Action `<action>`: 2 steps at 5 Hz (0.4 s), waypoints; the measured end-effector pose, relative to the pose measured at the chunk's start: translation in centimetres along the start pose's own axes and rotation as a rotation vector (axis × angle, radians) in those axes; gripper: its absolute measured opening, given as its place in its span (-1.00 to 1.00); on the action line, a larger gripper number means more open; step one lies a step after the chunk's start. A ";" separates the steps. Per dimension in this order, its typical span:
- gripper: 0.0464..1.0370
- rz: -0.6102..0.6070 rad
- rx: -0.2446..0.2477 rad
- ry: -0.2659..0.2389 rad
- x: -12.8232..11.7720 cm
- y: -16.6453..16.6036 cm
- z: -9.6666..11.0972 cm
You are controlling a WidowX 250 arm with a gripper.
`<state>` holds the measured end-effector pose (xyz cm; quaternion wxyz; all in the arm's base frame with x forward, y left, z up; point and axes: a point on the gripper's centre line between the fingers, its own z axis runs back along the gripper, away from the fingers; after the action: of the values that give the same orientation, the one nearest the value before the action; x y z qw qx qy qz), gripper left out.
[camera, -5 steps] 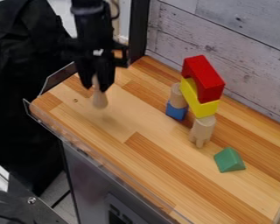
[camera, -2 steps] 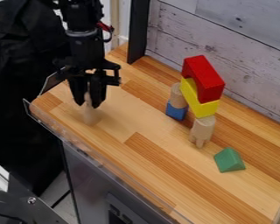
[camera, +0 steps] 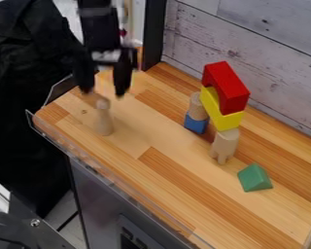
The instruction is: Remove the figure off of the tower
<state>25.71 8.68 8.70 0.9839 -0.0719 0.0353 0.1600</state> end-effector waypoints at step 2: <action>0.93 -0.125 0.152 -0.011 0.4 -3.8 6.5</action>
<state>27.58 6.26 15.54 0.9947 0.0016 0.0373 0.0955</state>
